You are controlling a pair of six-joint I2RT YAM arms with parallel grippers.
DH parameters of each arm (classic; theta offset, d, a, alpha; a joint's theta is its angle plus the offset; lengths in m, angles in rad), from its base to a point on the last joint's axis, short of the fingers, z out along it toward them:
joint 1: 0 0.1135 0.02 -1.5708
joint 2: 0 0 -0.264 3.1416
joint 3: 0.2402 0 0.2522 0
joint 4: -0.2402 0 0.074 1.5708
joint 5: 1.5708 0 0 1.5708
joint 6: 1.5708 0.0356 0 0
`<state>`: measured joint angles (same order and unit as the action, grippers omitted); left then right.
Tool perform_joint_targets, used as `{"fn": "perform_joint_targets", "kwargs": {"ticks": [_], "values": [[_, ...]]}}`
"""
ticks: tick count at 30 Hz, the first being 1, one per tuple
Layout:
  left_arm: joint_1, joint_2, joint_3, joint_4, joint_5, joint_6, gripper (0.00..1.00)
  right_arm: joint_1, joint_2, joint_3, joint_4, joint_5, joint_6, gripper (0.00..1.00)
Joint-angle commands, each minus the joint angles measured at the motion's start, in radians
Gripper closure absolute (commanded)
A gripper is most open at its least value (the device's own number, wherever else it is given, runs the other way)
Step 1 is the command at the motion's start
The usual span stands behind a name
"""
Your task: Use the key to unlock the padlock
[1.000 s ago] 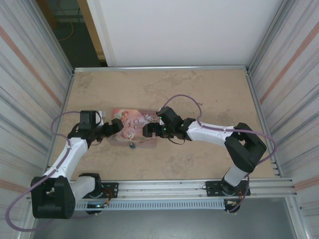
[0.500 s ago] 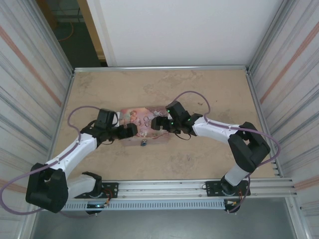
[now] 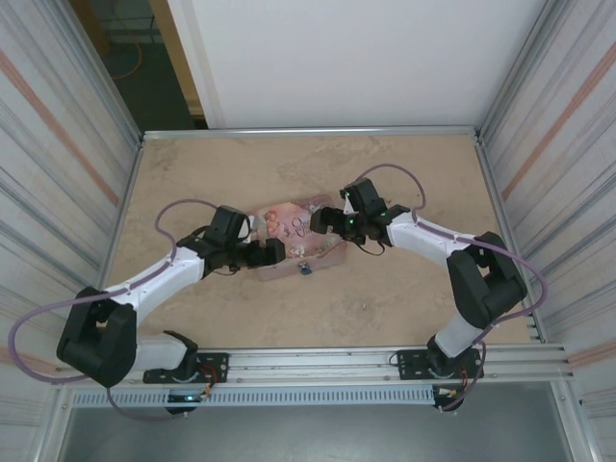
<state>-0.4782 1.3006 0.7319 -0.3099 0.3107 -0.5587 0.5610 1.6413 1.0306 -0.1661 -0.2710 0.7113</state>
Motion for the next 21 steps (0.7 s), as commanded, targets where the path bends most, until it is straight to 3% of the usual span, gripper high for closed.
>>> {"fn": "perform_joint_targets", "kwargs": {"ticks": [1, 6, 11, 21], "values": [[-0.016, 0.049, 0.061, 0.103, 0.082, 0.0, 0.01, -0.005, 0.038, 0.068, 0.053, -0.139, -0.024, 0.05], [-0.015, 0.137, 0.135, 0.101, 0.108, 0.014, 0.01, -0.053, 0.069, 0.091, 0.056, -0.146, -0.036, 0.04], [-0.001, 0.14, 0.143, 0.108, 0.087, 0.001, 0.01, -0.094, 0.054, 0.09, -0.015, -0.078, -0.081, 0.02], [0.05, -0.057, 0.056, 0.057, 0.022, 0.007, 0.01, -0.145, -0.165, -0.014, -0.256, 0.143, -0.183, 0.01]]}}
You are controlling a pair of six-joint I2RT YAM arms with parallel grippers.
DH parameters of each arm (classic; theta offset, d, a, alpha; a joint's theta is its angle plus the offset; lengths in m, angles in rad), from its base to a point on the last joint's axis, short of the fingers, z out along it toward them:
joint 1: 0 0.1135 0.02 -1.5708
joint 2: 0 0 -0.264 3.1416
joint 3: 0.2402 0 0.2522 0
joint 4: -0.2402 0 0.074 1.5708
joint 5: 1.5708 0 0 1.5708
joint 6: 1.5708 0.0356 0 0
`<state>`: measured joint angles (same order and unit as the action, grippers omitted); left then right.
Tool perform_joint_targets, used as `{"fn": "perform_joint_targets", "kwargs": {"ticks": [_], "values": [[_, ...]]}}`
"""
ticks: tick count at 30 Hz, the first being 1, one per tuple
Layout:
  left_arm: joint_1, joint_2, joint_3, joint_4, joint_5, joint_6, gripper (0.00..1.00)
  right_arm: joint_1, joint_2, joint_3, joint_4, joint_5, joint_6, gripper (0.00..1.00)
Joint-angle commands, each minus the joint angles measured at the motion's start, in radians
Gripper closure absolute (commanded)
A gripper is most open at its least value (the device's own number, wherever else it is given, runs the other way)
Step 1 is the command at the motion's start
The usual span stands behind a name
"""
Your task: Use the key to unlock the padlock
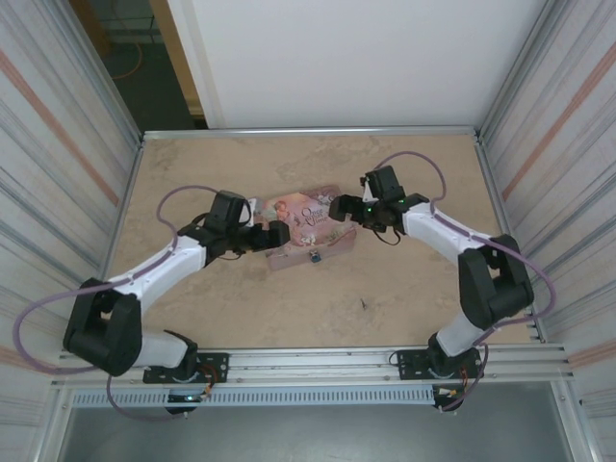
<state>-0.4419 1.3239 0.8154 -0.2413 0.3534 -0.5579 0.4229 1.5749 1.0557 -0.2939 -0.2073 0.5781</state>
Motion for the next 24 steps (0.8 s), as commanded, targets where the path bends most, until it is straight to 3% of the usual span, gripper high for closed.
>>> {"fn": "perform_joint_targets", "kwargs": {"ticks": [1, 6, 14, 18, 24], "values": [[0.017, -0.109, -0.039, -0.019, -0.028, 0.012, 0.01, -0.006, -0.129, -0.055, -0.156, 0.091, -0.051, 0.0], [0.022, -0.267, -0.095, -0.053, -0.066, 0.035, 0.01, 0.045, -0.327, -0.17, -0.302, 0.113, 0.001, 0.07], [0.022, -0.52, -0.232, -0.046, -0.139, -0.023, 0.01, 0.238, -0.534, -0.331, -0.498, 0.126, 0.232, 0.19], [0.023, -0.612, -0.315, -0.01, -0.139, -0.079, 0.01, 0.313, -0.564, -0.412, -0.491, 0.108, 0.349, 0.26], [0.023, -0.657, -0.362, -0.011, -0.152, -0.093, 0.01, 0.357, -0.498, -0.436, -0.46, 0.084, 0.404, 0.43]]}}
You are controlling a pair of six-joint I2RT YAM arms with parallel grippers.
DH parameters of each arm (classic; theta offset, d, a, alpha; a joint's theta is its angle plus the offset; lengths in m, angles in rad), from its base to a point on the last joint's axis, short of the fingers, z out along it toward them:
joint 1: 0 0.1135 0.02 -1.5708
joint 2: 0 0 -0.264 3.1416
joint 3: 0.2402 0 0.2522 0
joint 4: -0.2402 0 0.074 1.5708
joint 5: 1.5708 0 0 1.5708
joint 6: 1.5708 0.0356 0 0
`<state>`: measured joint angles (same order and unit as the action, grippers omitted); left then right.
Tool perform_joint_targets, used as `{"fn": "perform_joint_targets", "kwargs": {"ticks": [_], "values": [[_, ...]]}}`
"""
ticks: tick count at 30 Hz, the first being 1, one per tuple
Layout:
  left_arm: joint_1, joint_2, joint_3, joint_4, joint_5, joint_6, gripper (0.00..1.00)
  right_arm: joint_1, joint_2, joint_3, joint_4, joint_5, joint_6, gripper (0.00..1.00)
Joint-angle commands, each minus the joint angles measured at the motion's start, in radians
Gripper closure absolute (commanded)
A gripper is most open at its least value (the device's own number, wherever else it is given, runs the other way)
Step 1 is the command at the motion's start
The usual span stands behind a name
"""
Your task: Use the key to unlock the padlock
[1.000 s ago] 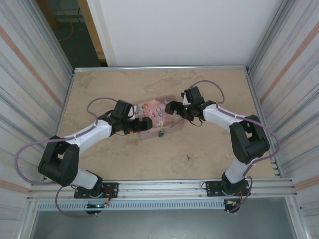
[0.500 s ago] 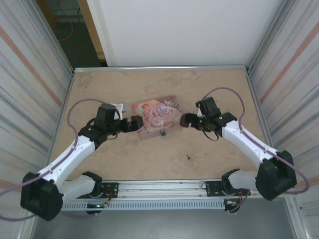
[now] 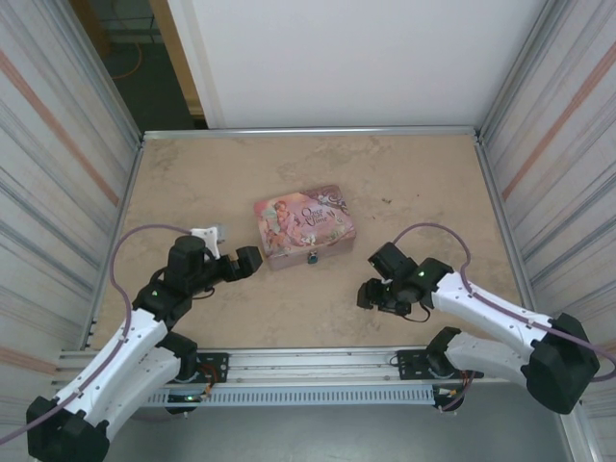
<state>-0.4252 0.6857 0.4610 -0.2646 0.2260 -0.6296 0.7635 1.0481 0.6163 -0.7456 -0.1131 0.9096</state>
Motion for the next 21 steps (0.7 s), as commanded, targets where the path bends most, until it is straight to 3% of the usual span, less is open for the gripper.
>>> {"fn": "perform_joint_targets", "kwargs": {"ticks": [1, 10, 21], "values": [[0.006, -0.018, -0.007, 0.005, -0.029, -0.019, 0.01, 0.018, 0.046, 0.01, -0.013, -0.005, 0.069, 0.45], [0.006, -0.017, -0.013, 0.002, -0.036, -0.011, 0.01, 0.02, 0.182, 0.063, 0.021, 0.023, 0.046, 0.6], [0.006, -0.009, -0.016, -0.001, -0.044, -0.007, 0.01, 0.02, 0.291, 0.082, 0.074, 0.012, 0.03, 0.68]]}}
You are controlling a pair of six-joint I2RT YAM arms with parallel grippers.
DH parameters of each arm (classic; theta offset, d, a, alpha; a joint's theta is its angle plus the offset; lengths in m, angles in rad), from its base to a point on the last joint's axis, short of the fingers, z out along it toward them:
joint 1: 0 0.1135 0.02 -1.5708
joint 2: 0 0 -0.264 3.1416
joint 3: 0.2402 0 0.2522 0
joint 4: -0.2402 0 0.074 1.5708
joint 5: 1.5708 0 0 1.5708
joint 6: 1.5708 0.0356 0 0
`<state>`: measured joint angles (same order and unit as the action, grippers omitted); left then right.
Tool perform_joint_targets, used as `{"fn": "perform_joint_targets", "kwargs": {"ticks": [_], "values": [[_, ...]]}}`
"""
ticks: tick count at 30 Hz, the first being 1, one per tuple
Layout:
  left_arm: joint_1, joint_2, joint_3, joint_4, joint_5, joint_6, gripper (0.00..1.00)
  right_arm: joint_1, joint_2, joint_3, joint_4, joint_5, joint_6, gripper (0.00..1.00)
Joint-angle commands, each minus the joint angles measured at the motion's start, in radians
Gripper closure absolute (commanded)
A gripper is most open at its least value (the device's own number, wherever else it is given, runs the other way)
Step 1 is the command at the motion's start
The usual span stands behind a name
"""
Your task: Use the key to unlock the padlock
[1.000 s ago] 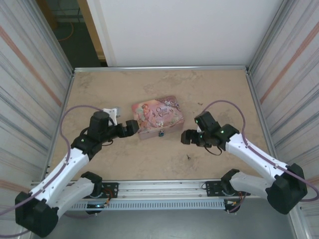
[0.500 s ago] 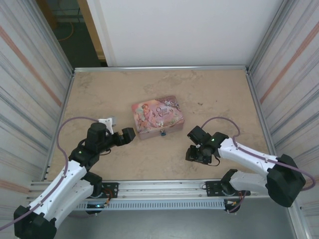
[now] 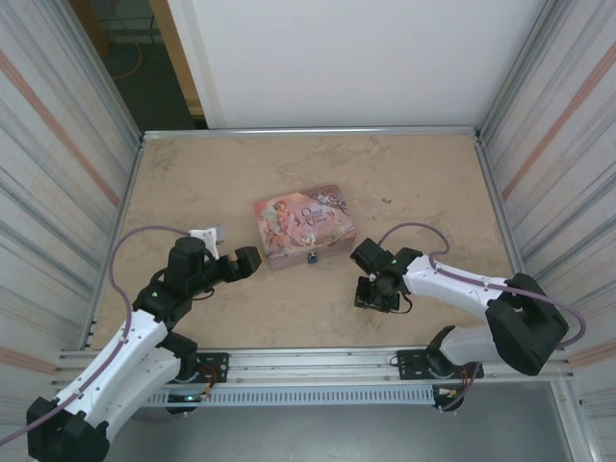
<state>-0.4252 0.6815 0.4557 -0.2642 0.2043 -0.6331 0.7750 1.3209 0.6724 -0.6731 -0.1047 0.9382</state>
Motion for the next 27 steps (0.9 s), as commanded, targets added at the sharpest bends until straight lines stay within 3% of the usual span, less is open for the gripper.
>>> {"fn": "perform_joint_targets", "kwargs": {"ticks": [1, 20, 27], "values": [[0.006, -0.006, -0.011, -0.001, -0.023, -0.004, 0.01, 0.009, 0.026, 0.026, 0.004, 0.002, -0.002, 0.69], [0.007, -0.002, -0.002, -0.009, -0.026, 0.0, 0.01, 0.011, 0.105, 0.014, 0.02, 0.017, -0.019, 0.86], [0.007, -0.006, 0.016, -0.032, -0.036, 0.013, 0.01, 0.011, 0.093, 0.0, 0.03, 0.026, -0.021, 0.97]]}}
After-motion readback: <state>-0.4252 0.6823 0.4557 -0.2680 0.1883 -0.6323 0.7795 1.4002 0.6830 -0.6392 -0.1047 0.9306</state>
